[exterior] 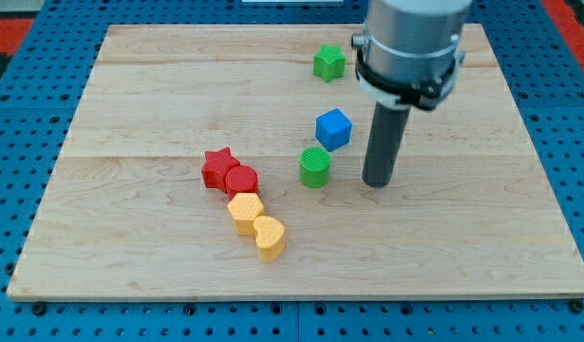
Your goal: Push the yellow blocks into the red circle
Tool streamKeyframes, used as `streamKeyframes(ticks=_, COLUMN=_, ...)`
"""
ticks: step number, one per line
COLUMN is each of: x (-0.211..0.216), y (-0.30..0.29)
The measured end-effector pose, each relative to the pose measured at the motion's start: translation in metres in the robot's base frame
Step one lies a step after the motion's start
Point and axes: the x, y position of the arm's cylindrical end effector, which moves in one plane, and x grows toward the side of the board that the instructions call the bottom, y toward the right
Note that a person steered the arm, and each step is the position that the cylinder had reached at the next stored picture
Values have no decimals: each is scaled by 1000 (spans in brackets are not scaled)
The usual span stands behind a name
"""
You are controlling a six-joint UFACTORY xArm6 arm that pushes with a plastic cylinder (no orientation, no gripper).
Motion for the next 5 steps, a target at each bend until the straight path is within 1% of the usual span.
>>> streamKeyframes(ticks=1, x=87, y=24)
streamKeyframes(ticks=2, x=121, y=15)
streamKeyframes(ticks=3, x=121, y=-39)
streamKeyframes(ticks=4, x=111, y=-91)
streamKeyframes(ticks=5, x=84, y=-119)
